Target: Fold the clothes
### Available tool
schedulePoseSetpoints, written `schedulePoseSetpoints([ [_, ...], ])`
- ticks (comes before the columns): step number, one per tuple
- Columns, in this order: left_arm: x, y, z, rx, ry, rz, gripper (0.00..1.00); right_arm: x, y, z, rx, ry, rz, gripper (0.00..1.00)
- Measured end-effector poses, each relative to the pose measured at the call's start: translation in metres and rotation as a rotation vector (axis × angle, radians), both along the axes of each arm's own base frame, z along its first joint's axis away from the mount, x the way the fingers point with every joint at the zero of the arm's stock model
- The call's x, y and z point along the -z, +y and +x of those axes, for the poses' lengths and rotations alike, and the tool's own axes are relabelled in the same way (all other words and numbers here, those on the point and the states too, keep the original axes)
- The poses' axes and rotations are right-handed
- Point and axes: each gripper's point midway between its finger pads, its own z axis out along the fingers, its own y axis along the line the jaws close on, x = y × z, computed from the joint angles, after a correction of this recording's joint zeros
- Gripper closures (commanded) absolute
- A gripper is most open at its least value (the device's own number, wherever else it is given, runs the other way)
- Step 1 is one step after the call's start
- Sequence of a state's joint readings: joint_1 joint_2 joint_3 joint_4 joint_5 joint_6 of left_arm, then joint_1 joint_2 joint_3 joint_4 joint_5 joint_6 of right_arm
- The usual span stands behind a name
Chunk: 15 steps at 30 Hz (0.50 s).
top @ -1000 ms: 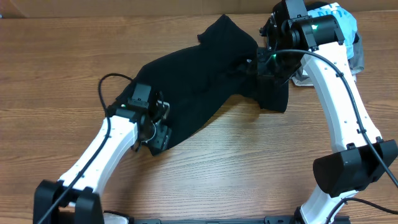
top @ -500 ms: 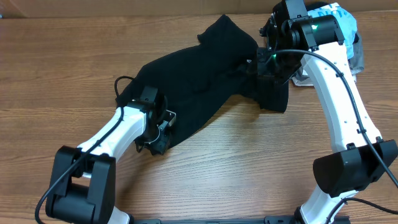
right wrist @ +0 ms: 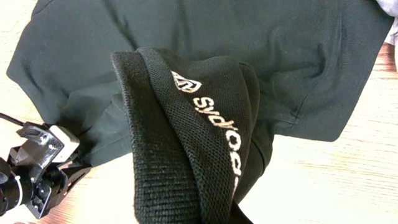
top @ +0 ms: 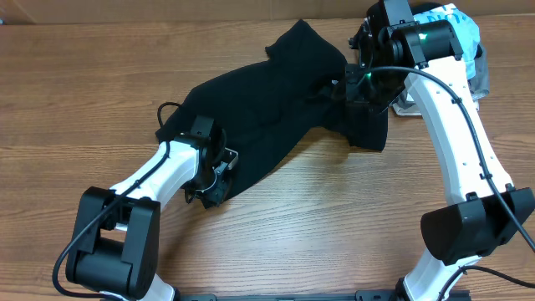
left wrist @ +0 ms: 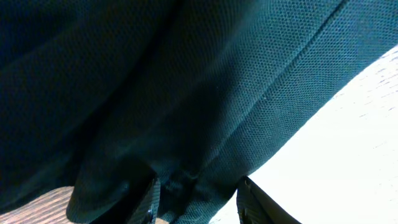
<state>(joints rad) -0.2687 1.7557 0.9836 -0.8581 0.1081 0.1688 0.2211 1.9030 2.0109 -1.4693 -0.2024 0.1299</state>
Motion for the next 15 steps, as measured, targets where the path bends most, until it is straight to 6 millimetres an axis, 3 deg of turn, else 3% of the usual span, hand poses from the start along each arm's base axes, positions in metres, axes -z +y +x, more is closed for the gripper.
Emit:
schedulePoseSetpoints([
  [2, 0.001, 0.000, 0.000, -0.001, 0.005, 0.002, 0.61, 0.000, 0.000, 0.000, 0.000, 0.000, 0.000, 0.87],
  [4, 0.002, 0.001, 0.001, -0.003, 0.012, 0.010, 0.87, 0.000, 0.000, 0.000, -0.001, 0.000, 0.000, 0.87],
  [5, 0.003, 0.003, 0.003, -0.005, 0.010, 0.023, 0.96, 0.000, 0.000, 0.000, 0.000, 0.001, 0.000, 0.87],
  [12, 0.002, 0.011, 0.012, -0.063, 0.008, 0.088, 0.96, 0.000, 0.000, 0.000, 0.001, -0.001, 0.001, 0.96],
  [15, -0.007, 0.014, 0.030, -0.091, 0.004, 0.130, 0.96, 0.000, 0.000, 0.001, -0.001, -0.003, 0.000, 0.96],
])
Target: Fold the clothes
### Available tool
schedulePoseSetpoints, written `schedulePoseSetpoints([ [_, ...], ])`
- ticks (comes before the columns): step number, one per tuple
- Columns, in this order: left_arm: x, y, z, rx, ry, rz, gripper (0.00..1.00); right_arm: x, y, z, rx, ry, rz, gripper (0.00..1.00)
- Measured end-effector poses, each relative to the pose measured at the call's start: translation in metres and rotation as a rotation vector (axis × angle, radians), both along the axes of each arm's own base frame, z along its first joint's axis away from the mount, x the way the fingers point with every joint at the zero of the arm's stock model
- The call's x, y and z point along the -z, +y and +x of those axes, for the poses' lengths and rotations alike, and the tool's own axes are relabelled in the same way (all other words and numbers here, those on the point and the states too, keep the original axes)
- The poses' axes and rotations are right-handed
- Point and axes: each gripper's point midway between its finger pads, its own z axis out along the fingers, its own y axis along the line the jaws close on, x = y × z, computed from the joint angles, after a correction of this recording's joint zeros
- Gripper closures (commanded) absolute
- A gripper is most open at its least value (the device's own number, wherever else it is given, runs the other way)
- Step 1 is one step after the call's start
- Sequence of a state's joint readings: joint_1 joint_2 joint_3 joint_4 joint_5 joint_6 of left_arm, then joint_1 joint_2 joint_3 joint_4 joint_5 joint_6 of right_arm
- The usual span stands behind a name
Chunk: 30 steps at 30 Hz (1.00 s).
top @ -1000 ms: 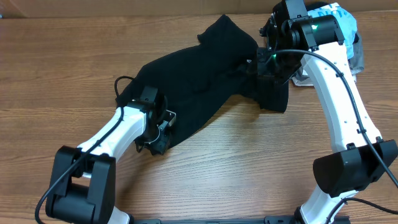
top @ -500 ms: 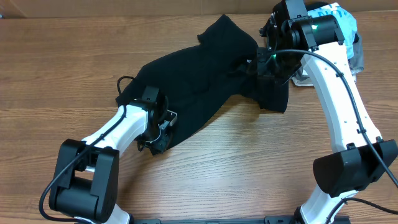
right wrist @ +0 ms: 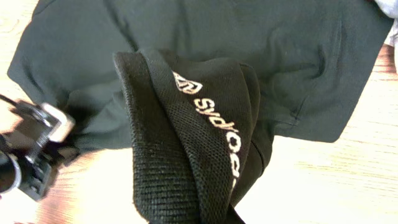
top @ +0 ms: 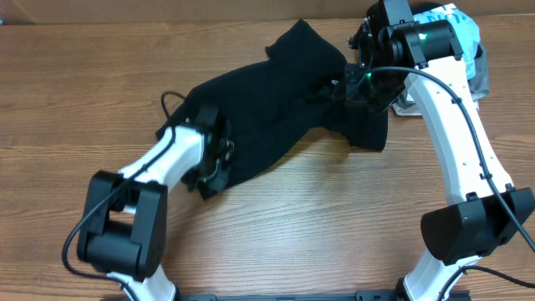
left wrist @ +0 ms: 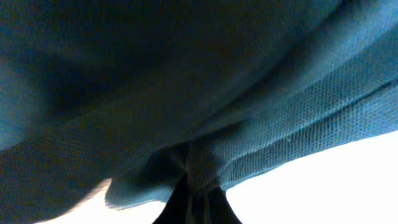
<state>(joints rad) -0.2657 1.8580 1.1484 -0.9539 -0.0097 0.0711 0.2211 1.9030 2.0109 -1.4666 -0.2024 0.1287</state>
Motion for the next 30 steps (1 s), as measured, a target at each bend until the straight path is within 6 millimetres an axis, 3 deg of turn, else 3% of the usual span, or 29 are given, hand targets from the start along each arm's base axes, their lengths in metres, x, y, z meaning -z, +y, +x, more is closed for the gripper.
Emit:
schedulePoseSetpoints([
  [2, -0.019, 0.001, 0.022, -0.023, -0.031, 0.021, 0.96, 0.000, 0.000, 0.000, 0.000, 0.001, 0.000, 0.96],
  [6, -0.088, 0.004, 0.082, -0.077, -0.203, 0.037, 0.96, -0.007, -0.004, -0.002, 0.008, 0.001, 0.000, 0.96],
  [8, -0.139, 0.012, 0.115, -0.120, -0.338, 0.042, 0.96, -0.017, -0.008, -0.001, 0.017, -0.013, 0.002, 0.96],
  [10, -0.184, 0.023, 0.136, -0.159, -0.449, 0.050, 0.96, -0.030, -0.013, 0.000, 0.031, -0.037, 0.006, 0.96],
  [12, -0.234, 0.039, 0.155, -0.208, -0.579, 0.058, 0.96, -0.047, -0.023, -0.001, 0.051, -0.060, 0.002, 0.96],
  [16, -0.304, 0.074, 0.164, -0.299, -0.748, 0.078, 0.96, -0.067, -0.037, -0.008, 0.076, -0.077, -0.007, 0.96],
  [19, -0.334, 0.097, 0.159, -0.351, -0.805, 0.090, 0.96, -0.075, -0.041, -0.013, 0.083, -0.086, -0.003, 0.93],
  [21, -0.343, 0.108, 0.153, -0.375, -0.814, 0.098, 0.96, -0.076, -0.039, -0.014, 0.075, -0.086, 0.008, 0.92],
  [25, -0.340, 0.119, 0.141, -0.396, -0.771, 0.115, 0.96, -0.066, -0.034, -0.018, 0.062, -0.045, 0.027, 0.92],
  [30, -0.331, 0.118, 0.136, -0.391, -0.731, 0.115, 0.96, -0.026, -0.032, -0.033, 0.058, 0.100, 0.025, 0.92],
])
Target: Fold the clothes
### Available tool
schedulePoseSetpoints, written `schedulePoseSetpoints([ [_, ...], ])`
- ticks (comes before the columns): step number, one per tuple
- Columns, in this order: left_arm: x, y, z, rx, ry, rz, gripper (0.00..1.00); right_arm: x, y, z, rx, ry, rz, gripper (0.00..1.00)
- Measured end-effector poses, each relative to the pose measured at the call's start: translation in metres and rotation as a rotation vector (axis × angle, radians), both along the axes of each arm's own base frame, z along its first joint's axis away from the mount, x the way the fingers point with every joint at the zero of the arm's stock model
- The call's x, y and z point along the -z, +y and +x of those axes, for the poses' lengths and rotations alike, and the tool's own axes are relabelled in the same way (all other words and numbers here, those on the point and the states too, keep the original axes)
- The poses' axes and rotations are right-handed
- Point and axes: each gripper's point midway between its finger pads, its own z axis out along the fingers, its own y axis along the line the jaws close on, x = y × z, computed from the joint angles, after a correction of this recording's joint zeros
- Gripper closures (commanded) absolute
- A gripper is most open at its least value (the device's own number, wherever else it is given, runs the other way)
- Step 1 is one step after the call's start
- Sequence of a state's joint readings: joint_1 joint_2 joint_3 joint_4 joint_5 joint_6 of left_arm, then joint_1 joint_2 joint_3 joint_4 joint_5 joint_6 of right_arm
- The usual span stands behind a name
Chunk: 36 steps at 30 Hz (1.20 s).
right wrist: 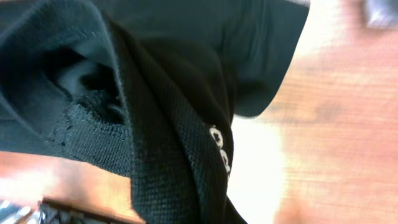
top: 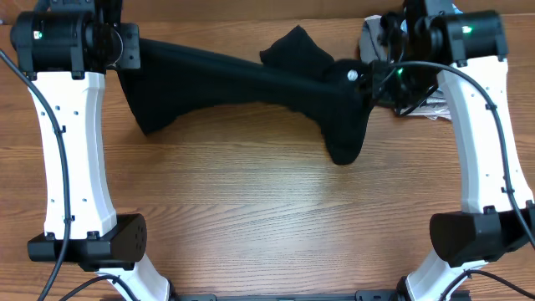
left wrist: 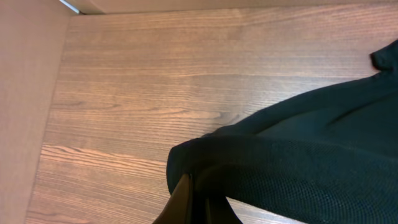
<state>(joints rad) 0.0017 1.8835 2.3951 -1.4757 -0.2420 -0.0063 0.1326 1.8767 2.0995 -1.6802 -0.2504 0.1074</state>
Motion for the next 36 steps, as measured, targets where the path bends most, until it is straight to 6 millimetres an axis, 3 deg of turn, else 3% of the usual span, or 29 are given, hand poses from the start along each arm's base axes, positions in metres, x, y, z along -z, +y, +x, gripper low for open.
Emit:
schedulePoseSetpoints([
  [2, 0.007, -0.001, -0.001, 0.005, 0.022, -0.006, 0.96, 0.018, 0.002, -0.004, -0.002, 0.050, 0.007, 0.91],
  [6, 0.023, -0.003, -0.003, 0.011, 0.071, -0.017, 0.96, 0.062, 0.006, -0.014, -0.005, 0.146, 0.021, 0.77],
  [11, 0.038, -0.002, -0.003, 0.009, 0.111, -0.018, 0.96, 0.116, 0.013, -0.038, -0.026, 0.265, 0.024, 0.67],
  [17, 0.057, -0.007, -0.001, 0.027, 0.146, -0.048, 0.96, 0.156, 0.031, -0.061, -0.065, 0.325, 0.060, 0.60],
  [24, 0.098, -0.016, -0.009, 0.049, 0.254, -0.099, 0.96, 0.170, 0.047, -0.073, -0.119, 0.335, 0.058, 0.33],
  [30, 0.139, -0.017, -0.022, 0.046, 0.368, -0.108, 0.96, 0.170, 0.063, -0.081, -0.181, 0.331, 0.049, 0.29],
  [33, 0.145, -0.015, -0.023, 0.042, 0.377, -0.100, 0.96, 0.171, 0.072, -0.083, -0.210, 0.321, 0.048, 0.29],
  [36, 0.144, -0.014, -0.018, 0.039, 0.355, -0.092, 0.96, 0.173, 0.084, -0.068, -0.236, 0.240, 0.064, 0.30],
])
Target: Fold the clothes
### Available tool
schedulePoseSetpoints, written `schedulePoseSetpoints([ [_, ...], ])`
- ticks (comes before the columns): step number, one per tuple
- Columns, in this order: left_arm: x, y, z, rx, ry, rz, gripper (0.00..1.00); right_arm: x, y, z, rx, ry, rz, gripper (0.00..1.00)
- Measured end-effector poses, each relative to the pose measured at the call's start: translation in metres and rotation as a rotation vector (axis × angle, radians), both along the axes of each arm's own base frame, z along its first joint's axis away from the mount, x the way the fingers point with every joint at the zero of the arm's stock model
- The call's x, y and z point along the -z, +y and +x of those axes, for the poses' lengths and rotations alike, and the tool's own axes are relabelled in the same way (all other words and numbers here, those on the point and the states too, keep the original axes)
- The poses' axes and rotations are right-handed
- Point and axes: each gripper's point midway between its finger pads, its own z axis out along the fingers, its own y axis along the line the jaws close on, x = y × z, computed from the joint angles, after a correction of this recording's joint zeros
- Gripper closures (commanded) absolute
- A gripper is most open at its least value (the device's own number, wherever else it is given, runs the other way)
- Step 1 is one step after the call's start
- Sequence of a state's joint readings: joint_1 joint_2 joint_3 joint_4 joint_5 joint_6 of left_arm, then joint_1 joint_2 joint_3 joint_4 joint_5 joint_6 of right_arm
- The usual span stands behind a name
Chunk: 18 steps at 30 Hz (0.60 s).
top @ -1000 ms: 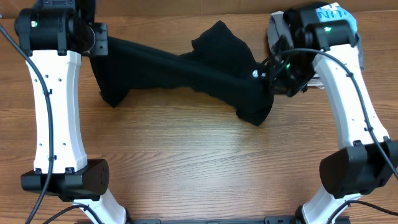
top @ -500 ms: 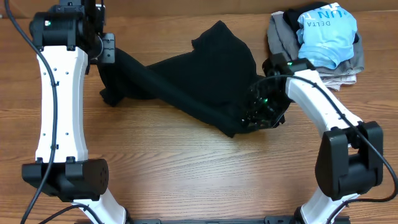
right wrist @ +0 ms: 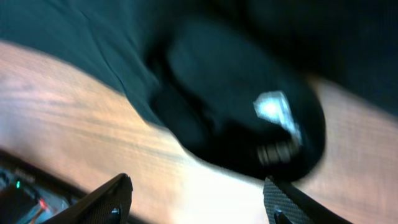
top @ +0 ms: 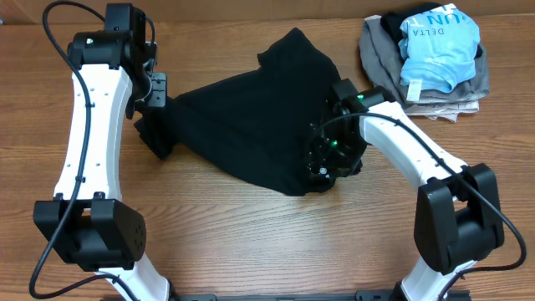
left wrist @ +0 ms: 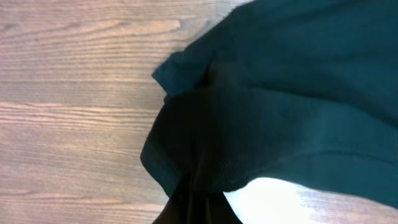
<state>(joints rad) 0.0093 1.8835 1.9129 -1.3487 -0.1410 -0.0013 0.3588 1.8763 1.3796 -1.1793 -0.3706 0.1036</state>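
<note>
A black shirt lies bunched across the middle of the wooden table. My left gripper is shut on its left corner. In the left wrist view the cloth folds down into the closed left gripper. My right gripper sits at the shirt's front right edge. In the blurred right wrist view that gripper is open, its fingers wide apart over bare wood, with a black bundle of the shirt just beyond them.
A pile of other clothes, topped by a light blue shirt, sits at the back right corner. Bare wood runs along the front of the table.
The shirt was stretched between both raised grippers at the back. Now it rests lower, on the table's middle. My right gripper has opened and let go of its end; the left still holds.
My left gripper stood open at the shirt's front left hem while the right held the right end. The left then shut on the hem. Both held the shirt stretched out high at the back. Now it lies on the table, held only by the left.
</note>
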Motion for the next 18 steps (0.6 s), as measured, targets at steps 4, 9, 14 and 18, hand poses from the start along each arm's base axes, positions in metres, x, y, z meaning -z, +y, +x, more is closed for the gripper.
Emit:
schedulePoseSetpoints([
  [4, -0.001, 0.001, 0.004, -0.001, -0.017, 0.005, 0.96, 0.003, 0.004, 0.030, -0.001, -0.134, -0.003, 0.30],
  [9, -0.002, 0.001, 0.008, -0.002, -0.036, 0.006, 0.96, 0.007, -0.009, 0.054, 0.007, -0.249, -0.096, 0.27],
  [14, -0.003, 0.001, 0.010, -0.001, -0.044, 0.006, 0.96, 0.008, -0.018, 0.064, 0.012, -0.293, -0.148, 0.25],
  [18, -0.004, 0.001, 0.014, -0.001, -0.060, 0.006, 0.96, 0.019, -0.020, 0.065, 0.004, -0.314, -0.155, 0.25],
])
